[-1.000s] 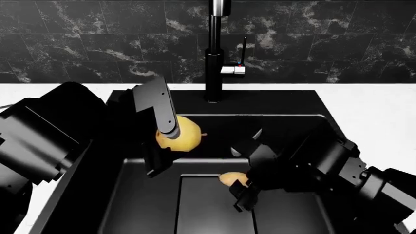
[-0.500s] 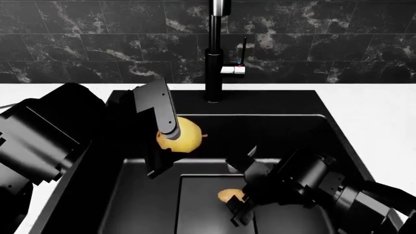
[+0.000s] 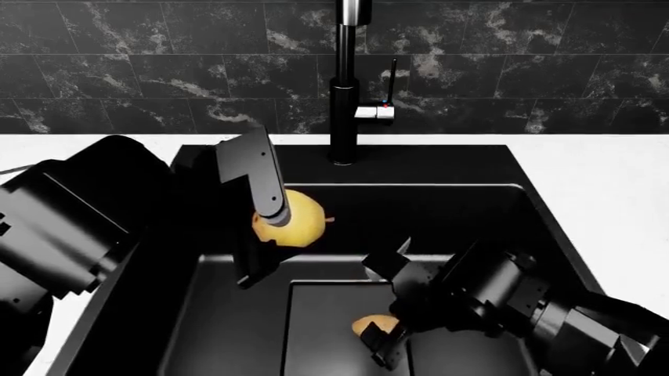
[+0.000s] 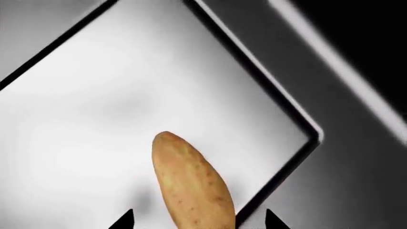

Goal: Pick up the fruits and vegetables and place them in the sink. Turn on the sink faucet to wash them. Then turn the sink off and put them in the tray.

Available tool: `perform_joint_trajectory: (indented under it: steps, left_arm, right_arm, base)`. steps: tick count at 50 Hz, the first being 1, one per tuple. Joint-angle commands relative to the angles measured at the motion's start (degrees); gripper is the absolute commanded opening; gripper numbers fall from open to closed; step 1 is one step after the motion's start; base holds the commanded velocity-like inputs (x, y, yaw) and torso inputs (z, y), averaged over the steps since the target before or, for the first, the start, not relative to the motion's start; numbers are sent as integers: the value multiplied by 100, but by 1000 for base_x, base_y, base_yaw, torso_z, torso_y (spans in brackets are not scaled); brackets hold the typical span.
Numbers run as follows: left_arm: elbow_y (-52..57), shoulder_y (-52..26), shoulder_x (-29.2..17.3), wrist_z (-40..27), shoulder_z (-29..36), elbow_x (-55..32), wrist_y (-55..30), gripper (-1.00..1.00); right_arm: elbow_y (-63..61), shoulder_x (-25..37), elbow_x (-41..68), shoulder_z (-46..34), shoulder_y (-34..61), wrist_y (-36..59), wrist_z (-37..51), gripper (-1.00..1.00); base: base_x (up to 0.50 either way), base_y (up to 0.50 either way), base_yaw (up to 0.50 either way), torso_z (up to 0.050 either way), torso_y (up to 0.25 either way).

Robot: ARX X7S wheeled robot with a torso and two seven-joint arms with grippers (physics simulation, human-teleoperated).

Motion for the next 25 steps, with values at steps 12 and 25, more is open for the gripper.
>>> perform_joint_trajectory:
  steps: [12,25]
  left_arm:
    - [-112,-41,72,-179,118,103,49,-100]
    - [-411,161,310,-299,876,604,420,-100]
  right_arm:
    - [-1544,907,621,546,886,656,367,100]
    - [-2777,1784,1061,979,1586,1138,744,100]
  base:
    - [35,0,2,1,0]
    - [35,0,0,0,0]
